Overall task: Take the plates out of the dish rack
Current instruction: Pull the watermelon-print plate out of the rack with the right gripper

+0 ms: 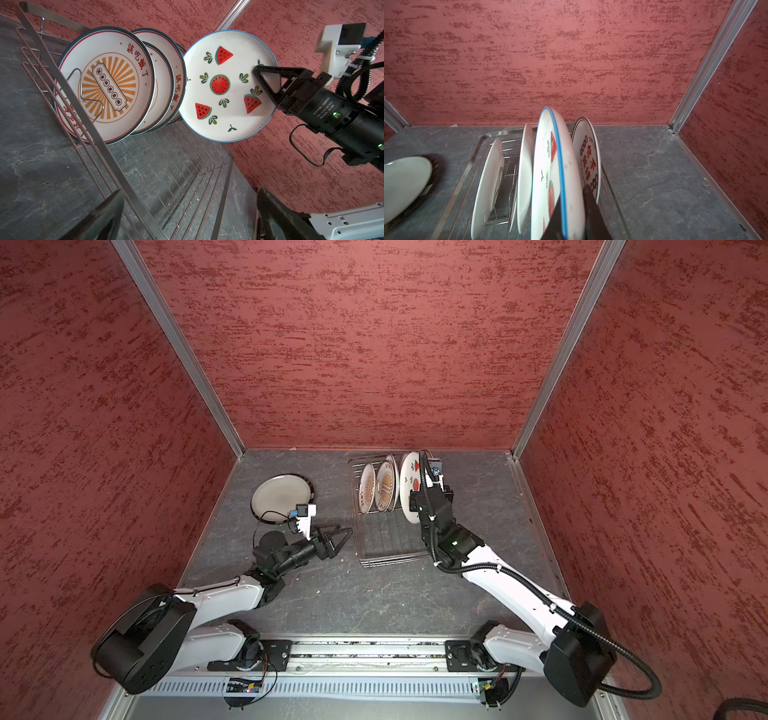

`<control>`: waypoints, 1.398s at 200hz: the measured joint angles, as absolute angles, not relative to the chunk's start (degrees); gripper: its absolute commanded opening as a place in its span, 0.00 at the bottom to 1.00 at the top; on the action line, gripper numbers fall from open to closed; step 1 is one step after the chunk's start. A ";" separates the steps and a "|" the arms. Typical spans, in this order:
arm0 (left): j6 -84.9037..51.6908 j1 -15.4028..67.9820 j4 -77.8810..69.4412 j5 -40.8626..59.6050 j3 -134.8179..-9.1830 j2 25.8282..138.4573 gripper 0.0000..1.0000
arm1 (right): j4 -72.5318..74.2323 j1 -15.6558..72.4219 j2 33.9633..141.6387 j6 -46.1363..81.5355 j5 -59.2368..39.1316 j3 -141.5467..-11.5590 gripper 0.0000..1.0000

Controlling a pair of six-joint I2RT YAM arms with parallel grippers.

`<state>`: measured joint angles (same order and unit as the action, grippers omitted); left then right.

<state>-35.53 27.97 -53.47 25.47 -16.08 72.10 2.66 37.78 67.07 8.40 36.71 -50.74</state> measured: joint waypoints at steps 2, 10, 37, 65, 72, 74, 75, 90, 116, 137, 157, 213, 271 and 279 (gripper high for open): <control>-35.53 27.97 -53.47 25.47 -16.08 72.10 1.00 | 2.50 37.78 67.00 8.51 36.53 -50.61 0.07; -35.53 27.99 -53.39 25.45 -16.08 72.10 0.99 | 1.58 37.78 66.50 9.02 35.75 -50.39 0.06; -35.53 27.99 -52.99 25.41 -16.08 72.10 1.00 | -1.06 37.78 63.31 10.52 34.04 -49.54 0.06; -35.53 27.99 -52.66 25.41 -16.08 72.10 0.99 | -2.94 37.56 60.58 11.86 33.50 -49.15 0.05; -35.53 27.99 -52.64 25.41 -16.05 72.10 0.99 | -3.36 37.43 60.01 12.19 33.52 -48.86 0.05; -35.53 27.99 -52.64 25.41 -16.08 72.10 0.99 | -3.49 37.39 59.83 12.25 33.50 -48.77 0.05; -35.53 28.01 -52.64 25.41 -16.08 72.10 0.99 | -3.53 37.39 59.79 12.29 33.50 -48.73 0.05; -35.55 28.05 -52.62 25.41 -16.08 72.10 1.00 | -4.73 37.26 58.63 12.93 33.52 -47.94 0.05; -35.57 28.21 -52.51 25.34 -16.08 72.10 1.00 | -7.07 37.21 55.79 13.76 33.39 -45.87 0.04; -35.77 28.32 -52.51 25.43 -16.08 72.31 0.99 | -8.88 37.06 54.28 14.59 32.75 -45.21 0.03; -36.18 28.32 -52.51 25.47 -16.08 73.03 0.99 | -9.72 36.86 53.52 15.31 31.81 -45.04 0.03; -36.40 28.34 -51.20 25.12 -16.03 71.72 0.99 | -9.76 35.11 49.78 17.87 26.61 -42.35 0.03; -36.40 28.36 -48.29 23.31 -14.35 64.01 1.00 | -8.32 34.44 46.85 21.19 17.26 -40.32 0.02; -36.40 28.36 -47.42 23.00 -14.15 62.92 0.99 | -7.97 34.39 46.87 21.58 16.08 -40.29 0.02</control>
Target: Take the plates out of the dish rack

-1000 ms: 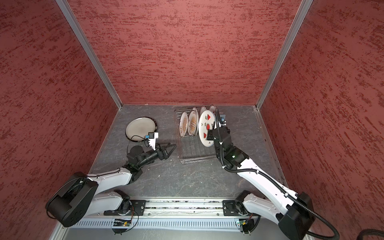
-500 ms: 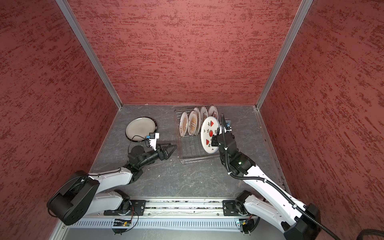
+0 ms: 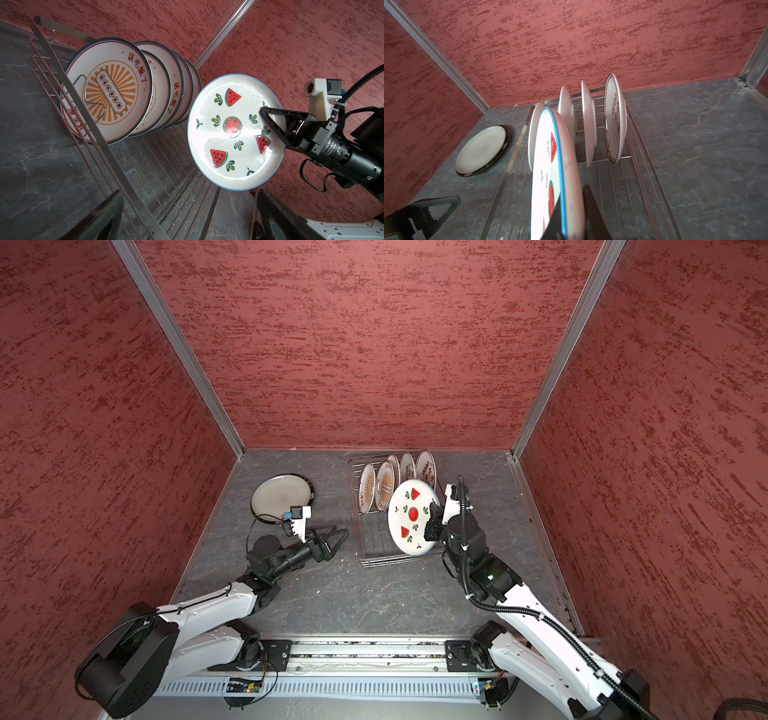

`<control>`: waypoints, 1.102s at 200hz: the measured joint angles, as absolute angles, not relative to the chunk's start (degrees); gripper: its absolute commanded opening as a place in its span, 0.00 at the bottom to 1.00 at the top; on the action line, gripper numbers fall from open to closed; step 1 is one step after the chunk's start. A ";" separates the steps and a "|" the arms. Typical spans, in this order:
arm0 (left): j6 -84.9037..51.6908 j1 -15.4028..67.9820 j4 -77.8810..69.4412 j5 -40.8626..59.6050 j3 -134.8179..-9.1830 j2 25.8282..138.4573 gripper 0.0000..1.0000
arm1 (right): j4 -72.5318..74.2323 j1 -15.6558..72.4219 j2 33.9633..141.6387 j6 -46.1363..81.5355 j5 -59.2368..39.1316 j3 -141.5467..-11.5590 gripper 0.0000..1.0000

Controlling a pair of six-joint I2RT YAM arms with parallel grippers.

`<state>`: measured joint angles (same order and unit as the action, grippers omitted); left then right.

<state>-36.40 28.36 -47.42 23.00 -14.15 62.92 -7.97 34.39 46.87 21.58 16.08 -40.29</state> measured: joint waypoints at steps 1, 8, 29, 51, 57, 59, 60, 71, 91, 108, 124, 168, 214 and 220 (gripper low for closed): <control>-36.38 28.36 -47.33 22.94 -14.13 62.83 0.99 | -7.92 34.39 46.87 21.63 15.97 -40.29 0.02; -36.38 28.36 -46.78 22.65 -14.00 62.00 0.99 | -7.38 34.39 46.87 22.06 14.90 -40.21 0.02; -36.42 28.36 -45.82 22.87 -13.74 59.94 0.99 | -4.47 34.39 47.18 23.51 11.49 -39.42 0.02; -37.32 28.27 -46.15 25.17 -13.67 59.72 0.99 | -0.84 34.39 49.76 25.30 6.79 -39.22 0.02; -37.76 28.18 -46.46 25.78 -13.58 59.90 0.99 | 0.19 34.37 50.61 25.76 5.61 -39.22 0.02; -37.85 28.16 -46.57 25.91 -13.56 59.92 0.99 | 0.60 34.39 50.96 25.98 5.10 -39.22 0.02; -37.95 28.12 -46.61 26.13 -13.52 59.96 0.99 | 0.73 34.39 51.07 26.04 4.95 -39.22 0.02; -38.96 27.66 -46.89 27.16 -13.30 60.38 1.00 | 2.92 34.39 52.95 26.96 2.44 -39.13 0.02; -41.21 25.93 -47.68 28.47 -13.04 61.87 0.99 | 6.85 34.39 56.14 28.67 -1.78 -38.79 0.02; -43.64 23.64 -50.19 29.74 -12.27 63.94 0.99 | 10.17 34.39 58.92 30.06 -5.21 -38.59 0.01; -46.17 21.67 -53.84 31.00 -10.87 66.22 1.00 | 13.43 34.39 61.95 31.59 -8.29 -38.59 0.01; -51.94 18.00 -61.78 34.28 -8.01 68.88 0.76 | 25.17 34.39 70.26 37.28 -15.57 -36.93 0.00; -54.61 17.72 -63.42 34.74 -7.62 67.85 0.45 | 32.32 34.52 75.94 40.60 -18.90 -36.86 0.00; -54.70 17.67 -62.72 34.79 -7.68 67.42 0.42 | 33.21 34.52 76.34 40.93 -19.22 -36.86 0.00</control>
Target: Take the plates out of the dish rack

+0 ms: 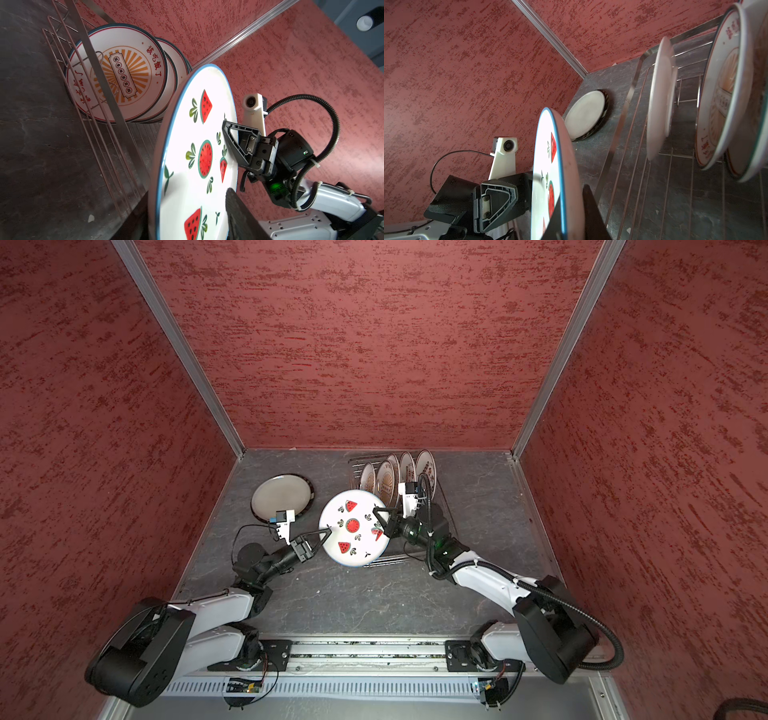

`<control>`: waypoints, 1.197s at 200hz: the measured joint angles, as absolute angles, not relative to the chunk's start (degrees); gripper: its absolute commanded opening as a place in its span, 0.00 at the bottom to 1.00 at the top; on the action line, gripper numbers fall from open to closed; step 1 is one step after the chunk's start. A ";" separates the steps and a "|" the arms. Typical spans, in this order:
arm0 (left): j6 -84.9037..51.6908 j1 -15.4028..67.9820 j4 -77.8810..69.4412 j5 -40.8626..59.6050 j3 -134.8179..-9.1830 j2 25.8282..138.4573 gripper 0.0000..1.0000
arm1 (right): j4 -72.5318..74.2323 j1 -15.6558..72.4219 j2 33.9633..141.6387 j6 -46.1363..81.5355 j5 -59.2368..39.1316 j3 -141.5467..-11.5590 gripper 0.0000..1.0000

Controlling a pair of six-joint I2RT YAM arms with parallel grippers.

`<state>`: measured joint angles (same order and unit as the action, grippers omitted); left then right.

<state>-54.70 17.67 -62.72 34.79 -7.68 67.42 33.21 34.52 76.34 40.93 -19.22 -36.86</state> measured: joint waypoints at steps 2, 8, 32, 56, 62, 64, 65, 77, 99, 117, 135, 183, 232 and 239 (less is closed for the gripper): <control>-54.61 17.69 -62.54 34.79 -7.68 67.31 0.41 | 33.47 34.52 76.44 41.01 -19.31 -36.86 0.00; -54.59 17.69 -61.84 34.74 -7.75 66.87 0.38 | 34.33 34.52 76.75 41.36 -19.57 -36.86 0.00; -54.76 17.67 -60.45 34.89 -7.81 66.52 0.32 | 37.32 34.63 78.52 42.22 -20.49 -36.86 0.00; -54.76 17.63 -59.46 34.74 -7.84 66.98 0.29 | 40.38 34.79 81.34 43.27 -21.80 -36.88 0.00; -54.81 17.63 -59.18 34.63 -7.84 67.26 0.28 | 40.97 34.79 82.02 43.51 -22.02 -36.91 0.01; -54.92 17.61 -59.11 34.63 -7.84 67.35 0.27 | 41.12 34.79 82.21 43.53 -22.06 -36.91 0.01; -55.05 17.61 -59.07 34.61 -7.84 67.44 0.27 | 41.17 34.81 82.26 43.55 -22.09 -36.91 0.01; -55.29 17.56 -58.74 34.61 -7.84 68.05 0.23 | 42.06 34.83 83.15 43.72 -22.44 -36.91 0.00; -56.05 17.41 -58.76 34.74 -7.81 68.93 0.15 | 42.48 34.98 83.46 43.62 -22.41 -36.91 0.01; -57.34 17.19 -60.51 35.16 -8.01 69.04 0.09 | 43.20 34.59 83.46 43.97 -22.39 -36.91 0.02; -58.22 17.08 -61.80 35.29 -8.25 69.87 0.05 | 43.90 34.59 83.46 43.83 -22.26 -36.91 0.07; -58.83 17.80 -64.75 34.50 -8.69 72.86 0.00 | 43.72 34.39 84.18 41.82 -21.65 -36.88 0.30; -59.72 18.04 -61.56 33.91 -10.35 73.80 0.00 | 44.77 34.72 84.97 40.27 -21.96 -36.80 0.80; -59.83 18.06 -60.69 33.80 -10.68 73.67 0.00 | 44.97 34.92 84.82 39.92 -22.09 -36.77 0.96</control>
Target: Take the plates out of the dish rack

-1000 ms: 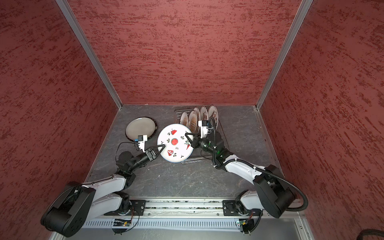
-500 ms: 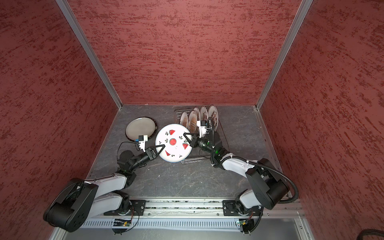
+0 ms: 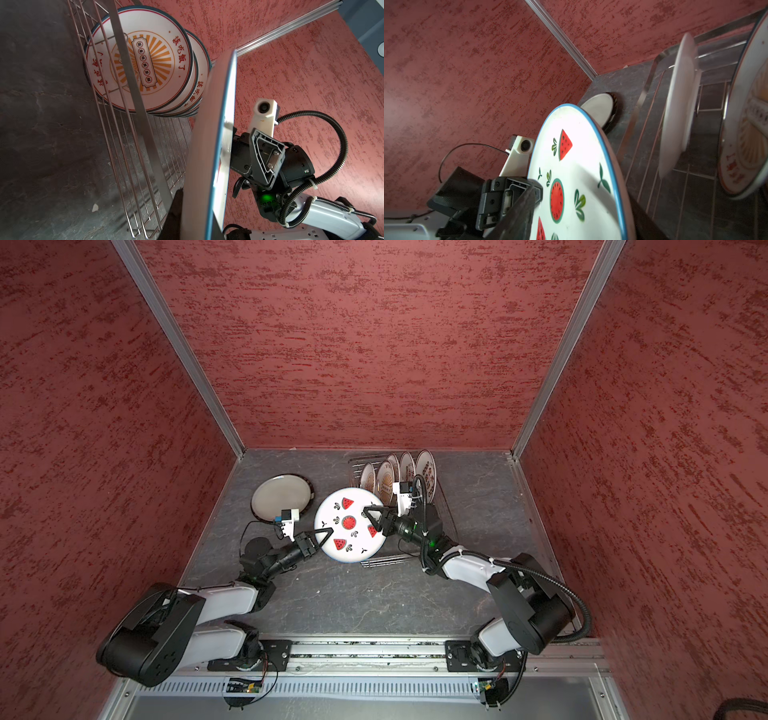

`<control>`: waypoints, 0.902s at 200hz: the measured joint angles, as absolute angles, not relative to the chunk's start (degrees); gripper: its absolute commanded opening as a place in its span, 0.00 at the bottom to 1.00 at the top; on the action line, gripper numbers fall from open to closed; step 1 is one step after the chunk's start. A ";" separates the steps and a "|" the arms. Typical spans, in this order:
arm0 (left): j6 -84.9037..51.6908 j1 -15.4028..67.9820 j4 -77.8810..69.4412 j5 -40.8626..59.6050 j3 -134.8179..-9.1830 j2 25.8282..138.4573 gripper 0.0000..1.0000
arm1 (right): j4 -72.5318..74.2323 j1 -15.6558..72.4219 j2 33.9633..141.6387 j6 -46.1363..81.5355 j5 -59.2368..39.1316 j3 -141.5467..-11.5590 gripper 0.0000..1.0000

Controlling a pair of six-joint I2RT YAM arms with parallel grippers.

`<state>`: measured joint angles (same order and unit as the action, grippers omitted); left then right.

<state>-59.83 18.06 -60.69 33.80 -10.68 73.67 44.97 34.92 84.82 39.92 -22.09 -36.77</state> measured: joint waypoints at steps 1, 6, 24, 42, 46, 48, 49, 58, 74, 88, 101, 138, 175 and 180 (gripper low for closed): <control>-59.83 18.06 -60.62 33.80 -10.70 73.65 0.00 | 44.99 34.94 84.82 39.92 -22.09 -36.77 0.97; -59.88 18.06 -59.94 33.76 -10.92 73.43 0.00 | 44.97 35.09 84.58 39.70 -22.15 -36.77 0.99; -60.31 17.87 -57.52 33.54 -11.33 71.88 0.00 | 44.60 35.38 83.13 38.87 -22.06 -36.67 0.99; -60.86 17.56 -55.90 33.47 -11.57 69.45 0.00 | 44.60 35.46 81.67 38.15 -21.96 -36.38 0.99; -60.88 17.47 -55.48 33.39 -11.66 68.90 0.00 | 44.62 35.46 81.43 38.04 -21.87 -36.32 0.99; -60.90 17.41 -55.31 33.36 -11.68 68.73 0.00 | 44.64 35.46 81.30 37.95 -21.85 -36.29 0.99; -60.97 17.37 -55.18 33.34 -11.70 68.58 0.00 | 44.64 35.46 81.21 37.89 -21.85 -36.25 0.99; -61.10 17.17 -54.39 33.12 -11.73 67.42 0.00 | 44.64 35.46 80.77 37.58 -21.65 -36.12 0.99; -61.25 16.73 -52.42 32.71 -11.73 65.14 0.00 | 44.62 35.46 80.34 37.01 -21.08 -35.79 0.99; -61.25 16.25 -50.35 32.51 -11.73 62.87 0.00 | 44.49 35.46 79.94 36.58 -20.27 -35.38 0.99; -61.25 15.59 -48.49 32.49 -11.73 60.86 0.00 | 44.49 35.46 79.26 36.25 -19.22 -34.63 0.99; -61.32 11.75 -43.51 32.34 -11.73 55.33 0.00 | 43.27 35.46 76.90 34.70 -15.99 -33.12 0.99; -63.13 5.48 -40.71 32.21 -11.73 52.77 0.00 | 41.78 35.48 76.29 32.12 -15.20 -33.12 0.99; -63.44 4.71 -40.53 32.01 -11.73 52.58 0.00 | 41.67 35.57 76.29 31.75 -15.22 -33.12 0.99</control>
